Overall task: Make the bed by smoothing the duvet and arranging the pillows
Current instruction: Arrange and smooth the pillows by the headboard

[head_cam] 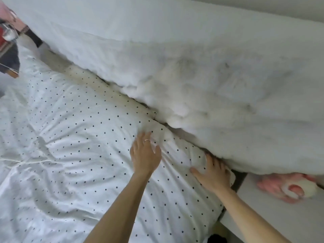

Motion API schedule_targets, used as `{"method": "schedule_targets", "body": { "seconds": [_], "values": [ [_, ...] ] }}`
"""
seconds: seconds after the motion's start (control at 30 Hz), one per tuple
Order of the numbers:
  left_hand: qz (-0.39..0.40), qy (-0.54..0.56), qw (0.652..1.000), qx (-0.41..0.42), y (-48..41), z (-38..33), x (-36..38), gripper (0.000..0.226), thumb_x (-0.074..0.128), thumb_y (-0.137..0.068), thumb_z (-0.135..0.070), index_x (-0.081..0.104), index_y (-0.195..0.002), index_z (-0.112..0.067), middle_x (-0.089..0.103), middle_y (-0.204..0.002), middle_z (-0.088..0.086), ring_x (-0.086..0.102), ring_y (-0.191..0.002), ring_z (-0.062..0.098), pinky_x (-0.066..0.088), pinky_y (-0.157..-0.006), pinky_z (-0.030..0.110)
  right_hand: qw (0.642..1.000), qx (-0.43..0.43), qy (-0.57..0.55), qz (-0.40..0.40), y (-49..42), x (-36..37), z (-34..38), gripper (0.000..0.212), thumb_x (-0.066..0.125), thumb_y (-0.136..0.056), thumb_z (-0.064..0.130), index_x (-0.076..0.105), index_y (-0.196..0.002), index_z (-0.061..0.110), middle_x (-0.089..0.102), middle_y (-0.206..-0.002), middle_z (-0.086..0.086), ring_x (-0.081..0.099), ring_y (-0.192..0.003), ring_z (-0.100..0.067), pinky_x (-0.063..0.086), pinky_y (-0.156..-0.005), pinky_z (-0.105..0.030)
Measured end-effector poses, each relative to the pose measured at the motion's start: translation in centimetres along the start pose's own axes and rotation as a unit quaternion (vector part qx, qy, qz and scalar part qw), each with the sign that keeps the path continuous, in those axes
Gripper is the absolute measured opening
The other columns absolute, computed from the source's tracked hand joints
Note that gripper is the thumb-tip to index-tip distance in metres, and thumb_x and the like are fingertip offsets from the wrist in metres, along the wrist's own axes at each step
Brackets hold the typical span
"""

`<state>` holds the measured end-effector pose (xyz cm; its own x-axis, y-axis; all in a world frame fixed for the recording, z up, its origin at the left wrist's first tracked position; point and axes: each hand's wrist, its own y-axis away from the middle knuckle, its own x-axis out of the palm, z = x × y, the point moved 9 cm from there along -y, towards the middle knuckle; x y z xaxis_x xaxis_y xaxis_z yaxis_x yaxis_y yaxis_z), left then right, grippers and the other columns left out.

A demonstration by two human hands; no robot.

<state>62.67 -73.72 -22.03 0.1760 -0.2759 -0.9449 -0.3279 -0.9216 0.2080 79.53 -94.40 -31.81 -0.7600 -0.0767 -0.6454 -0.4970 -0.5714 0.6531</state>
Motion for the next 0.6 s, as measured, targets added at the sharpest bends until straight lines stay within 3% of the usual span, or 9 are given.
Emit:
{"method": "schedule_targets", "body": {
  "seconds": [0.07, 0.1, 0.17, 0.3, 0.37, 0.47, 0.6],
  "values": [
    [-0.017, -0.018, 0.999, -0.032, -0.5, 1.0, -0.1, 0.067, 0.054, -0.092, -0.049, 0.029, -0.153, -0.037, 0.013, -0.165, -0.002, 0.012, -0.151, 0.023, 0.015, -0.120, 0.055, 0.998, -0.036, 0.024, -0.044, -0.7, -1.2, 0.1, 0.060, 0.044, -0.085, 0.073, 0.055, -0.118, 0.024, 0.064, -0.125, -0.001, 0.060, -0.118, -0.027, 0.052, -0.094, -0.045],
    [-0.019, -0.009, 0.999, -0.047, -0.8, 1.5, -0.3, 0.069, 0.051, -0.092, -0.054, 0.023, -0.154, -0.041, 0.005, -0.166, -0.004, 0.004, -0.152, 0.023, 0.009, -0.119, 0.059, 0.993, -0.060, 0.042, -0.088, -0.8, -2.1, 0.0, 0.049, 0.045, -0.089, 0.066, 0.057, -0.102, 0.021, 0.071, -0.105, -0.001, 0.068, -0.101, -0.027, 0.056, -0.080, -0.042],
    [0.002, -0.014, 0.999, -0.052, -2.0, 2.4, -0.4, 0.070, 0.044, -0.093, -0.064, 0.012, -0.153, -0.050, -0.006, -0.166, -0.011, -0.008, -0.153, 0.019, 0.002, -0.118, 0.063, 0.987, -0.059, 0.063, -0.134, -0.4, -3.3, -0.4, 0.045, 0.044, -0.093, 0.059, 0.058, -0.095, 0.016, 0.073, -0.091, -0.003, 0.071, -0.088, -0.030, 0.057, -0.068, -0.040],
    [0.083, -0.063, 0.994, -0.025, -2.6, 3.5, 0.6, 0.067, 0.035, -0.097, -0.062, 0.000, -0.154, -0.054, -0.013, -0.167, -0.010, -0.013, -0.153, 0.020, 0.001, -0.119, 0.063, 0.995, 0.047, 0.080, -0.033, -1.2, -2.9, 2.2, 0.050, 0.056, -0.091, 0.044, 0.050, -0.129, 0.014, 0.060, -0.131, -0.012, 0.056, -0.120, -0.036, 0.048, -0.096, -0.050],
    [0.065, -0.040, 0.997, -0.031, -3.3, 4.0, -0.5, 0.063, 0.035, -0.100, -0.058, 0.003, -0.154, -0.054, -0.007, -0.168, -0.009, -0.009, -0.154, 0.019, 0.001, -0.121, 0.060, 0.995, -0.024, 0.096, -0.029, -1.9, -3.6, 8.2, 0.066, 0.064, -0.085, 0.043, 0.039, -0.139, 0.014, 0.050, -0.138, -0.013, 0.050, -0.126, -0.036, 0.049, -0.096, -0.051],
    [0.025, -0.045, 0.999, -0.006, -4.6, 5.6, -3.4, 0.062, 0.037, -0.101, -0.052, 0.007, -0.155, -0.050, 0.002, -0.167, -0.010, -0.003, -0.154, 0.017, 0.005, -0.123, 0.057, 0.983, -0.158, 0.068, -0.062, -2.2, -4.8, 17.7, 0.054, 0.059, -0.090, 0.037, 0.042, -0.137, 0.014, 0.054, -0.134, -0.010, 0.052, -0.122, -0.032, 0.047, -0.095, -0.043],
    [0.008, -0.014, 0.998, -0.064, -7.7, 12.2, -7.5, 0.062, 0.037, -0.101, -0.048, 0.006, -0.155, -0.050, -0.001, -0.168, -0.011, -0.002, -0.154, 0.017, 0.005, -0.123, 0.055, 0.967, -0.251, 0.031, -0.024, -2.5, -2.9, 28.5, 0.062, 0.050, -0.096, 0.052, 0.038, -0.144, 0.016, 0.048, -0.142, -0.002, 0.043, -0.131, -0.025, 0.042, -0.103, -0.038]
  ]
}}
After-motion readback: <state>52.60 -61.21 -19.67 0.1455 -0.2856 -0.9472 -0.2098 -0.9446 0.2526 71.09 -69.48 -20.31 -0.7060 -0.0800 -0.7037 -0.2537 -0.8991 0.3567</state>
